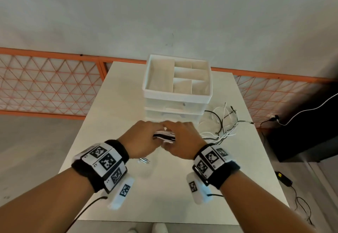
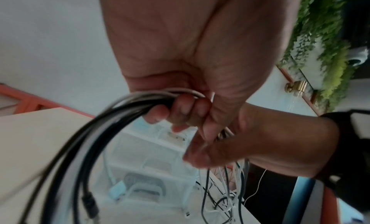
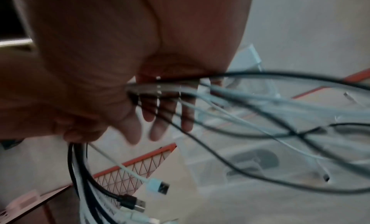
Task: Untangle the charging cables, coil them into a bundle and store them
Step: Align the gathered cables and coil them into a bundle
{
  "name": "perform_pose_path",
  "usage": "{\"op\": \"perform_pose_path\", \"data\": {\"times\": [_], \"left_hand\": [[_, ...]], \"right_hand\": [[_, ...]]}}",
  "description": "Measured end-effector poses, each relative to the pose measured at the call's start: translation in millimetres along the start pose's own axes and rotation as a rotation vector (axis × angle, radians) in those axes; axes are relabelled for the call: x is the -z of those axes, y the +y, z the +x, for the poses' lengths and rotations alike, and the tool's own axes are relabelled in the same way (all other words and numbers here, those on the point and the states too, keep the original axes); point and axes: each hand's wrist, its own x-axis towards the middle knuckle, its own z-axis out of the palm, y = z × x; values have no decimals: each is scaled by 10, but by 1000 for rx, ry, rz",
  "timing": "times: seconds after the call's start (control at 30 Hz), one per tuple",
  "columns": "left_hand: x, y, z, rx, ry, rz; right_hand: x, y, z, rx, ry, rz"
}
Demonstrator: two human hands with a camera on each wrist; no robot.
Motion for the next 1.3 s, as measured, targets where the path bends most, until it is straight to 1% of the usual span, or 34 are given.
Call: {"op": "perform_pose_path", "data": {"times": [0.07,0.13,0.2,0.27,0.3,0.37,0.43,0.5,0.57,0.63,0.7,0.77,0.83,0.9,0.97,1.03,1.1,1.13,1.17,1.23,1.3], "left_hand": [[-40,-53,-80,41,36,-118],[-91,-224,-178,113,55,-182],[-174,-417,-304,211,37,-251],[-240,-547,-413,286,44,-309],[-254,-580,-453,317,54,-326],[-247,-595,-475,340,48,-305],[-207,-561,-450,266,3,-190],[-152,-471,-409,167,-43,-61],[-130,-411,-376,100,-24,-32],[-80,-394,-383,94,61,-138],[-20,-420,-452,118,125,-305],[-5,-458,-542,165,142,-548],[-36,-436,-627,199,145,-836],[-103,-396,-649,221,126,-1065],[-137,-349,-600,311,140,-1260],[-141,-316,-522,456,142,-1423],[-129,-273,-483,531,58,-1503],[-116,-248,-475,537,24,-1518],[-95,-223,-469,539,20,-1519],[-50,-177,-446,561,68,-1489],[-10,-134,-409,558,126,-1409]], "right_hand": [[-102,-22,32,-23,73,128],[-99,2,26,-35,161,210],[-46,58,-13,-98,246,329],[3,128,-51,-168,284,391],[15,152,-71,-196,256,370],[23,112,-117,-203,100,243],[-36,-41,-131,-170,-62,136],[-154,-267,-104,-118,-104,115],[-278,-450,-64,-54,-55,150],[-297,-507,-54,-67,20,241],[-232,-475,-121,-93,100,383],[-169,-421,-225,-83,165,504],[-124,-383,-339,-69,194,670],[-101,-379,-437,-54,210,819],[-90,-395,-503,-40,241,905],[-94,-414,-551,-44,292,982],[-117,-384,-573,-62,333,1020],[-129,-361,-581,-67,342,1012],[-142,-340,-589,-70,340,995],[-152,-309,-611,-82,291,942],[-154,-302,-630,-90,235,891]]}}
